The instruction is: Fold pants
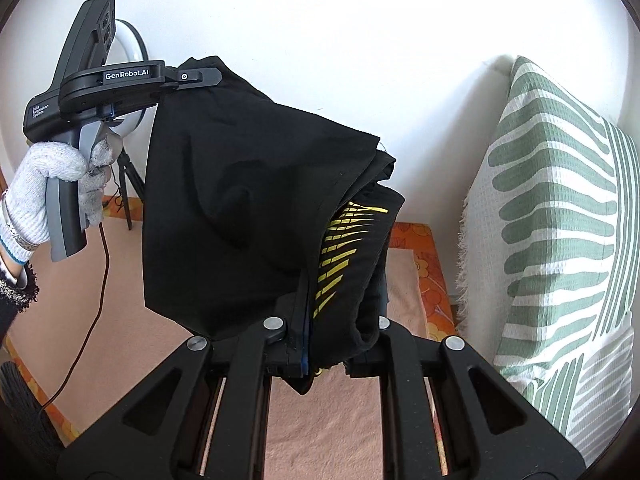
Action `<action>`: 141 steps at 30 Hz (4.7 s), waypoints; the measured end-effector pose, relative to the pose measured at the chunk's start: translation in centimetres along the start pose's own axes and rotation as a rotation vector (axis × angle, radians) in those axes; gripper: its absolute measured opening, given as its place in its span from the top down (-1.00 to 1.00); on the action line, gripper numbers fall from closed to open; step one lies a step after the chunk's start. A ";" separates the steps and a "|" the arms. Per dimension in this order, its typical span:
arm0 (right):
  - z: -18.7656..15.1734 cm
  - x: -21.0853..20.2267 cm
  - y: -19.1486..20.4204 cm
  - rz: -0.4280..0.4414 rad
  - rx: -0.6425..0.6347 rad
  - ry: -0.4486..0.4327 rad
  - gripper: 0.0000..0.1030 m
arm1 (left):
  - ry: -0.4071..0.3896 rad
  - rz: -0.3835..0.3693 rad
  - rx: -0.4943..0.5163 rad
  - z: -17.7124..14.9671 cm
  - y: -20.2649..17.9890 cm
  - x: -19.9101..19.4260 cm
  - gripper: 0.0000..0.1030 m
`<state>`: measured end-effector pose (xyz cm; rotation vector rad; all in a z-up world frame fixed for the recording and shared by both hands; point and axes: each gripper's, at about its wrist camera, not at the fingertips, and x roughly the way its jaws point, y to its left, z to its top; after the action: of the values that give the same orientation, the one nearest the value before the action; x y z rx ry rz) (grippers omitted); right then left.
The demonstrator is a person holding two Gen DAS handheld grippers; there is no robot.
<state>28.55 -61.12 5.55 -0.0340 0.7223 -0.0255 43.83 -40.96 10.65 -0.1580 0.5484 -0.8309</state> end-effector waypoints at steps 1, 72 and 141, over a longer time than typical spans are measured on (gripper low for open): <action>0.3 0.9 -0.5 -0.001 0.001 0.001 0.76 | 0.002 0.005 -0.007 0.1 0.5 0.8 0.78; -7.2 -9.6 8.9 -0.110 0.200 -0.117 -0.96 | 0.116 0.099 0.115 -15.2 -4.5 -21.4 -0.58; -14.8 -8.2 16.9 -0.200 0.109 -0.195 -1.00 | 0.070 0.357 0.173 -23.9 -2.8 -25.9 -0.99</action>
<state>12.81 -44.33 -0.86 -0.0038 0.5190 -0.2500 15.41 -21.90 1.63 0.1260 0.5473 -0.5333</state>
